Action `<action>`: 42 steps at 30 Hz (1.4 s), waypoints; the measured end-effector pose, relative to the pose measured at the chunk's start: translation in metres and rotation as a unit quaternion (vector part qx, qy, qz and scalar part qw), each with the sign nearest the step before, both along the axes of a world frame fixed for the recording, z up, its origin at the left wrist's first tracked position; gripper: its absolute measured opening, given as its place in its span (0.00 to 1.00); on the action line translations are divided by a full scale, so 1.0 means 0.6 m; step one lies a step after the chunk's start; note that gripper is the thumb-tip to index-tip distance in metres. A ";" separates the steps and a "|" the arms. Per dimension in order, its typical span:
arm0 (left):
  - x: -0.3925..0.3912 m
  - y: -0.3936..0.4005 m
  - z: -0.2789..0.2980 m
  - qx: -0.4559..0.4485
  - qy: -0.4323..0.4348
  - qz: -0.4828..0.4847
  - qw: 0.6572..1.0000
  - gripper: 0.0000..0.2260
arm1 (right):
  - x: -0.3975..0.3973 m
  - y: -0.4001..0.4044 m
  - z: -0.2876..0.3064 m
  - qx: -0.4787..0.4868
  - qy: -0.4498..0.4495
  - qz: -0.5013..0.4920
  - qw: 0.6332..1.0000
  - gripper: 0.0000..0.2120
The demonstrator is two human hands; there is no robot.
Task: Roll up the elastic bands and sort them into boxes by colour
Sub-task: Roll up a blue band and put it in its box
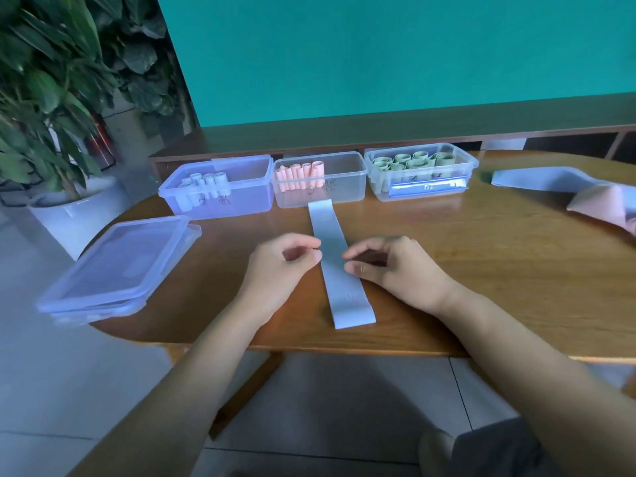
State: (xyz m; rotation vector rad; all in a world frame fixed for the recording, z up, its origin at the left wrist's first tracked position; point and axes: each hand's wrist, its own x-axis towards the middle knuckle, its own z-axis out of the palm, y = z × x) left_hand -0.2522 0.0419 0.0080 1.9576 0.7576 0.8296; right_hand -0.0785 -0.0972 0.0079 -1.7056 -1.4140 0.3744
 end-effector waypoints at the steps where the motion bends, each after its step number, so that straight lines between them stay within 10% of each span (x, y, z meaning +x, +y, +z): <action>1: -0.010 -0.019 0.004 0.014 0.012 -0.030 0.999 0.07 | -0.006 -0.011 0.000 0.006 0.008 0.013 1.000 0.07; 15: -0.082 -0.105 -0.007 0.235 0.108 -0.130 0.957 0.06 | -0.036 -0.096 -0.006 0.012 -0.086 0.130 0.988 0.07; 42: -0.061 -0.120 0.003 0.200 0.153 -0.062 0.966 0.06 | -0.032 -0.072 0.010 -0.076 -0.065 0.045 0.994 0.09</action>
